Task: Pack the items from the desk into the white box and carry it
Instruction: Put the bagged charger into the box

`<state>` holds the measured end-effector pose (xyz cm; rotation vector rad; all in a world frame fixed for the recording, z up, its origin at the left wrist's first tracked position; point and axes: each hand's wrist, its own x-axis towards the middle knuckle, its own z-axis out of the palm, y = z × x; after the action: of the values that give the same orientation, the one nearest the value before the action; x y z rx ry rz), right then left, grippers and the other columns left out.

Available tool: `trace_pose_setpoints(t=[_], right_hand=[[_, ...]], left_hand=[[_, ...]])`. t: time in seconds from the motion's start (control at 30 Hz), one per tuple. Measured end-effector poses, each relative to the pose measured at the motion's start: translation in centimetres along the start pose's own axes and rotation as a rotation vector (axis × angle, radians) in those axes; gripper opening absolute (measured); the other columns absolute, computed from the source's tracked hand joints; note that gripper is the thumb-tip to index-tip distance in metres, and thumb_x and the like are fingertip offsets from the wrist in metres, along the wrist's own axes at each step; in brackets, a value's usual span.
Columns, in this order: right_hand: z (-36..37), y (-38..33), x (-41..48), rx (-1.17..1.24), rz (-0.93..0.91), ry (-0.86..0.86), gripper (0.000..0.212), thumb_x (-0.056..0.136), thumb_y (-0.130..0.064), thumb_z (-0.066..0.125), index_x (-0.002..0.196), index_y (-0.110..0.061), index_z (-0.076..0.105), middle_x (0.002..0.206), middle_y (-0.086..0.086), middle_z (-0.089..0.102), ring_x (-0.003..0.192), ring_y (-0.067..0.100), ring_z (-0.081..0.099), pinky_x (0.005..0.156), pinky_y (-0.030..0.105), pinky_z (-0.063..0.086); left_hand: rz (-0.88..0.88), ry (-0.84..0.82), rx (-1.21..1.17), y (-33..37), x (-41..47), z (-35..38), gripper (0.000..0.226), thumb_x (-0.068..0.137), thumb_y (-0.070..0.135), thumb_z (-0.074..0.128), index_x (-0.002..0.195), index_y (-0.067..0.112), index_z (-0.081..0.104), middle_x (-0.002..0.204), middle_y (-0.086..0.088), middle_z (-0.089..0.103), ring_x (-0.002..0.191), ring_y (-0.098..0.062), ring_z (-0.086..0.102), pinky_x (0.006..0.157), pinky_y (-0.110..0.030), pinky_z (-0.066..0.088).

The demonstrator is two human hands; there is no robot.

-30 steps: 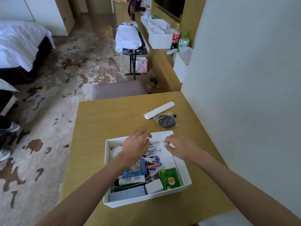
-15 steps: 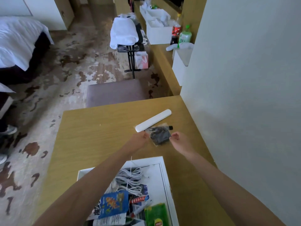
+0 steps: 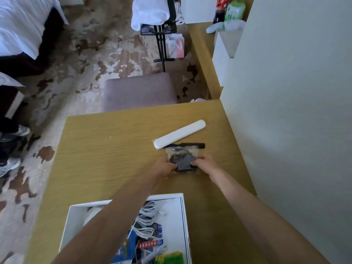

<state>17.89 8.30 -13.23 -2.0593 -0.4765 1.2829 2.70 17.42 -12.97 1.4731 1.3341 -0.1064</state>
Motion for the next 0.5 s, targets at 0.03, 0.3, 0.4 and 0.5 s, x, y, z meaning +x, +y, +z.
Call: trace_pose_setpoints(t=[0.03,0.3,0.4,0.5], right_hand=[[-0.1,0.1,-0.3,0.008,0.013,-0.022,0.022,0.084,-0.014,0.068,0.105,-0.017,0.061,0.112,0.006,0.062,0.096,0.018,0.058,0.086,0.035,0.047],[-1.7,-1.9,-5.2,0.297,-0.008,0.07,0.051,0.081,-0.051,0.07,0.113,-0.014,0.057,0.11,0.003,0.064,0.099,0.02,0.059,0.083,0.036,0.048],[-2.0,-3.3,-9.2,0.415,-0.158,0.023,0.046,0.081,-0.042,0.072,0.11,-0.01,0.058,0.102,0.007,0.067,0.086,0.019,0.059,0.068,0.029,0.044],[-1.8,-4.0,-13.7,0.356,-0.297,-0.077,0.05,0.081,-0.041,0.07,0.117,-0.011,0.055,0.108,0.012,0.068,0.091,0.023,0.061,0.075,0.032,0.047]], left_hand=[[0.006,-0.006,-0.024,-0.1,-0.2,-0.1,0.013,0.087,0.017,0.058,0.079,0.025,0.053,0.08,-0.003,0.065,0.064,-0.012,0.057,0.048,-0.023,0.04],[0.378,-0.007,-0.1,1.9,-4.7,-2.9,0.024,0.088,-0.002,0.051,0.095,0.019,0.044,0.08,-0.001,0.052,0.074,-0.019,0.052,0.066,-0.035,0.047],[0.537,-0.066,-0.23,2.1,-8.4,-5.2,0.036,0.086,-0.013,0.051,0.089,0.023,0.046,0.076,-0.001,0.055,0.066,-0.013,0.055,0.053,-0.022,0.052],[0.652,-0.118,-0.32,0.5,-12.8,-7.6,0.034,0.085,-0.012,0.056,0.095,0.02,0.051,0.076,-0.001,0.058,0.064,-0.01,0.06,0.056,-0.021,0.053]])
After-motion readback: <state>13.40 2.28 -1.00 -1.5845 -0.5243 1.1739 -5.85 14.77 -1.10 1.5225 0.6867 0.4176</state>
